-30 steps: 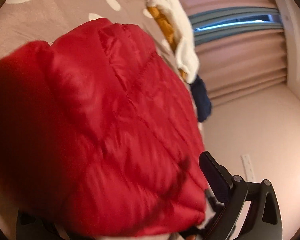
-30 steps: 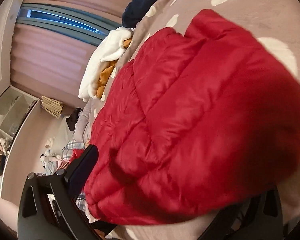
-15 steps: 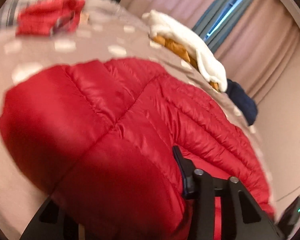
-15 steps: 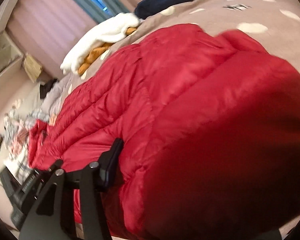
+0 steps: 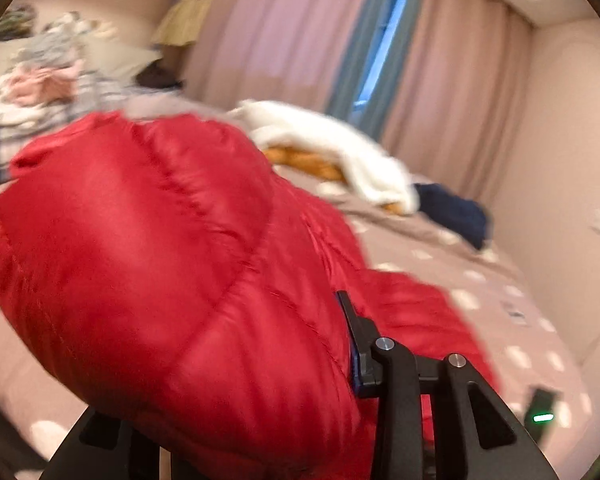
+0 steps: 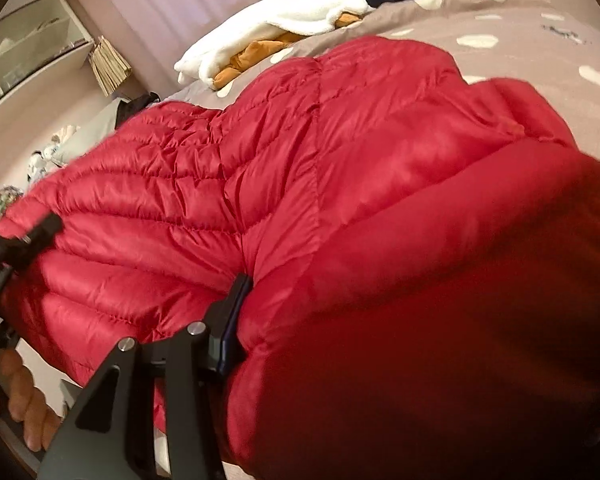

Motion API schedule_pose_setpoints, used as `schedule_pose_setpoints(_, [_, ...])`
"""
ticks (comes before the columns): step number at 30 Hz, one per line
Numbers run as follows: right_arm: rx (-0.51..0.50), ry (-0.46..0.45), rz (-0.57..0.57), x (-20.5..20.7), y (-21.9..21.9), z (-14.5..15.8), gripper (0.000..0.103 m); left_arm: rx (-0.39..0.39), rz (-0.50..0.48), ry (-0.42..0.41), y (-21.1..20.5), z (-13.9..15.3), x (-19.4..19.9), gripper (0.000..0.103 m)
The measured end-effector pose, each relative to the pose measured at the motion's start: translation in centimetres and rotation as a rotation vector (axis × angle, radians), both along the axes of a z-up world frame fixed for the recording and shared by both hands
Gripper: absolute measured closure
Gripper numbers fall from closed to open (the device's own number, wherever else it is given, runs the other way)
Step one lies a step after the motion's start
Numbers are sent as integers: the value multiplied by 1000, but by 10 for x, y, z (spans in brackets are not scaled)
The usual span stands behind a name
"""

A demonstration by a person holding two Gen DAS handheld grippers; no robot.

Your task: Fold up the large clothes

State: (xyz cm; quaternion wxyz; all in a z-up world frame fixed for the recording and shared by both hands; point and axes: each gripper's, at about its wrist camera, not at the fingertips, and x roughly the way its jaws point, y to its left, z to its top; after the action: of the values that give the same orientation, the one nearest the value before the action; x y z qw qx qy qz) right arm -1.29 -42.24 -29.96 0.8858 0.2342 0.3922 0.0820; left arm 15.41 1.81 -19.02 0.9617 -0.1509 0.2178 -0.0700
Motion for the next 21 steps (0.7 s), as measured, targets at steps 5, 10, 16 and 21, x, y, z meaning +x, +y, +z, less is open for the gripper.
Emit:
schedule_pose_setpoints(5, [9, -7, 4, 2, 0, -1, 61, -77, -235, -8, -34, 8, -4, 66])
schedule_pose_setpoints(10, [85, -23, 8, -2, -13, -6, 61, -65, -283, 52, -43, -7, 6, 66])
schedule_pose_setpoints(16, [15, 22, -110, -18, -43, 15, 30, -22, -261, 51, -46, -3, 10, 66])
schedule_pose_setpoints(21, [-108, 1, -253, -38, -69, 40, 21, 3, -274, 65, -63, -3, 11, 60])
